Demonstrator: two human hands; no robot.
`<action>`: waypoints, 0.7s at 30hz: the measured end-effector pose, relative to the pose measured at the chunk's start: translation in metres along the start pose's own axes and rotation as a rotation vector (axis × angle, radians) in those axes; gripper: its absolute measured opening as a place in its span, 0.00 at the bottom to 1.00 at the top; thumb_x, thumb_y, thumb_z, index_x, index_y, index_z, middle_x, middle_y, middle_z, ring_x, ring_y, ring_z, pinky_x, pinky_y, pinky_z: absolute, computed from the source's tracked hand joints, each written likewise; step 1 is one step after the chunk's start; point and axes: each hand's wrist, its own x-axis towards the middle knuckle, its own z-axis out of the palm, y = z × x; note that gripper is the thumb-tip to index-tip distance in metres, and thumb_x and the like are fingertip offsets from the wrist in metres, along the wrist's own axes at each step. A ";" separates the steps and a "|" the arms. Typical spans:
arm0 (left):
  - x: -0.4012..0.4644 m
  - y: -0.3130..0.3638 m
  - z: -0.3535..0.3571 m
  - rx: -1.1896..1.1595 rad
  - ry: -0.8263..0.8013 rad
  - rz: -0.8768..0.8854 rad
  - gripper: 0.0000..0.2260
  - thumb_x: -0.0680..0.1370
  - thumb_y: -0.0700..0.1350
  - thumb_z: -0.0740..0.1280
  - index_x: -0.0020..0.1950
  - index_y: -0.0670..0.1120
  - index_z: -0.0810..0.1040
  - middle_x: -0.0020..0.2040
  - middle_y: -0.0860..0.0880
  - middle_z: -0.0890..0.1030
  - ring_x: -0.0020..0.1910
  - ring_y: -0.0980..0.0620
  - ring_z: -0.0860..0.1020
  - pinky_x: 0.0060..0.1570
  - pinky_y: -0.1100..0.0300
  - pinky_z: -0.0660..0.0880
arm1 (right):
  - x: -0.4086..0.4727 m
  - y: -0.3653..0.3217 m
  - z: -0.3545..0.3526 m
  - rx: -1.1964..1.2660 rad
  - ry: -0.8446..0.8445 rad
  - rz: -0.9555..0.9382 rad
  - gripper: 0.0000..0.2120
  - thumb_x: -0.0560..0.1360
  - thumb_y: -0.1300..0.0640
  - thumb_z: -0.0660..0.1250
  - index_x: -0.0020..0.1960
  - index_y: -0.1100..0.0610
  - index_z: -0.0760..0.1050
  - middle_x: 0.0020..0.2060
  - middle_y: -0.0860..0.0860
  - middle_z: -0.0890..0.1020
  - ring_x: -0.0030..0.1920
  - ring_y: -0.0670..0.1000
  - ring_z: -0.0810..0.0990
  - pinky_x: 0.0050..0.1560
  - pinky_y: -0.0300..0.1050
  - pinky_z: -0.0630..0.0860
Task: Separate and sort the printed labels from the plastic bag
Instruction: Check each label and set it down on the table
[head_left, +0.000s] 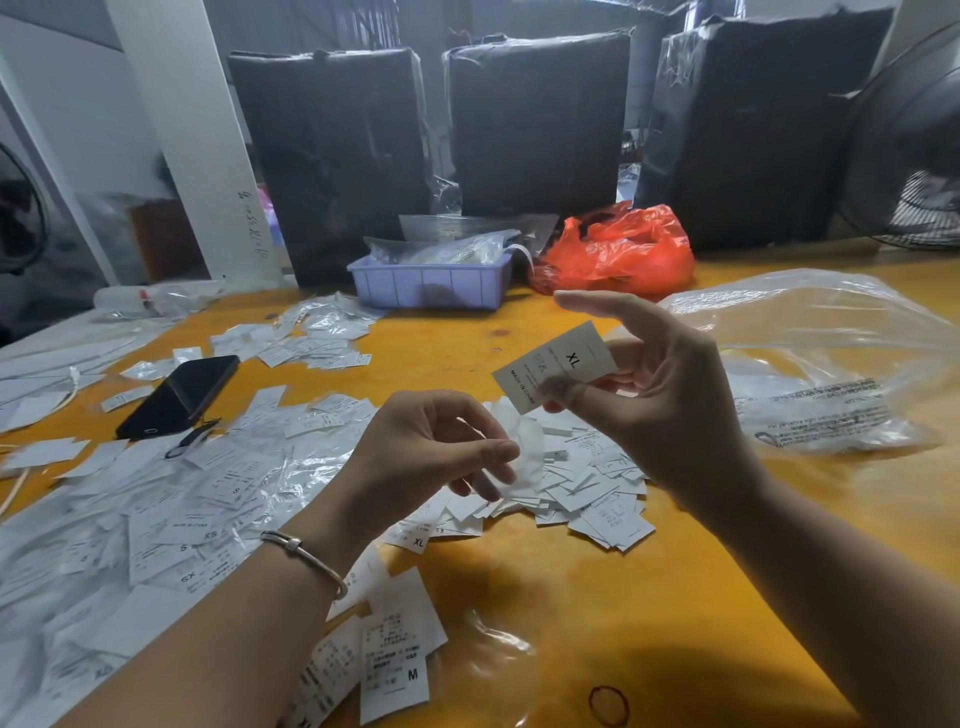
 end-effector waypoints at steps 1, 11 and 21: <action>0.000 0.000 0.000 0.002 0.001 -0.001 0.13 0.68 0.46 0.74 0.43 0.37 0.81 0.36 0.43 0.85 0.32 0.46 0.84 0.30 0.62 0.76 | 0.000 0.000 0.000 -0.025 -0.004 -0.007 0.28 0.67 0.63 0.77 0.65 0.54 0.73 0.45 0.51 0.85 0.42 0.43 0.85 0.42 0.36 0.80; 0.000 -0.001 -0.002 0.025 0.018 0.002 0.12 0.68 0.47 0.74 0.43 0.38 0.81 0.36 0.44 0.85 0.32 0.46 0.84 0.29 0.63 0.76 | -0.001 0.002 0.002 -0.232 0.014 -0.055 0.24 0.68 0.62 0.76 0.62 0.51 0.76 0.43 0.49 0.85 0.38 0.44 0.84 0.35 0.33 0.78; 0.001 -0.004 -0.002 0.017 0.005 -0.025 0.12 0.68 0.48 0.74 0.43 0.39 0.81 0.36 0.44 0.85 0.31 0.46 0.84 0.28 0.64 0.74 | -0.002 0.000 0.004 -0.299 0.014 -0.128 0.21 0.67 0.60 0.77 0.57 0.47 0.77 0.44 0.49 0.86 0.36 0.46 0.84 0.34 0.35 0.79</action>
